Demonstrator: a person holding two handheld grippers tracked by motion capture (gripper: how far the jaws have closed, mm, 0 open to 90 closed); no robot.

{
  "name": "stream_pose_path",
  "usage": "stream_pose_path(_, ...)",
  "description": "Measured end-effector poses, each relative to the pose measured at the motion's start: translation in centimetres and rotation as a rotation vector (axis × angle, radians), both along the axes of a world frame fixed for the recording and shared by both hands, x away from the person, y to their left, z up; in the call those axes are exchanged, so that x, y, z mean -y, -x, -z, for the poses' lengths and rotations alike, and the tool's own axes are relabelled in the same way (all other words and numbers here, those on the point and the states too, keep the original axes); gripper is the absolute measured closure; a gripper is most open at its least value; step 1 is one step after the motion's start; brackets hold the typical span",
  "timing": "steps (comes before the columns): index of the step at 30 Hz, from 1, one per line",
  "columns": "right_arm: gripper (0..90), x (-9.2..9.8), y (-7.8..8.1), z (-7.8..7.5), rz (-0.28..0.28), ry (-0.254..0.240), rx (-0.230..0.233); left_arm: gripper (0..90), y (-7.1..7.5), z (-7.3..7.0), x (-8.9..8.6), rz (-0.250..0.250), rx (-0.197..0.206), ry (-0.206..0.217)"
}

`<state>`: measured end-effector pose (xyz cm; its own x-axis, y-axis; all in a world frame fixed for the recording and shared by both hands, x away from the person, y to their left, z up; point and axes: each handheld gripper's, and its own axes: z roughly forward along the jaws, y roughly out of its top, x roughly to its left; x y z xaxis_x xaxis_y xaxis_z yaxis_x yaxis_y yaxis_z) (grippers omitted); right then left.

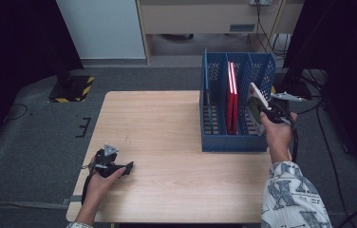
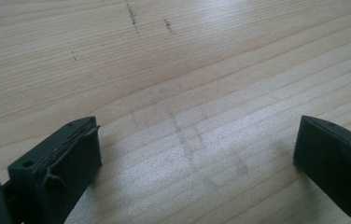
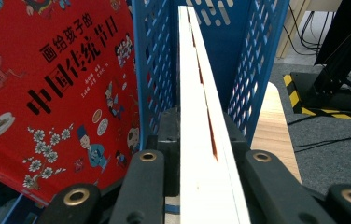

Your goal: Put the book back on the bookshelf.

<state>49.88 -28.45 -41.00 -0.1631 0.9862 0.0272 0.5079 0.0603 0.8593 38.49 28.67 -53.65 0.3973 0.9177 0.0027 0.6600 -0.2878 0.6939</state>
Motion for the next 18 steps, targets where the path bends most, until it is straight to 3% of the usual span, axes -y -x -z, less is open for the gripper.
stream_pose_path(18, 76.1, -0.6, -0.2, 2.2, 0.006, 0.007, -0.04, 0.0, 0.0, 0.0, 0.0, 0.001, -0.001, 0.0)
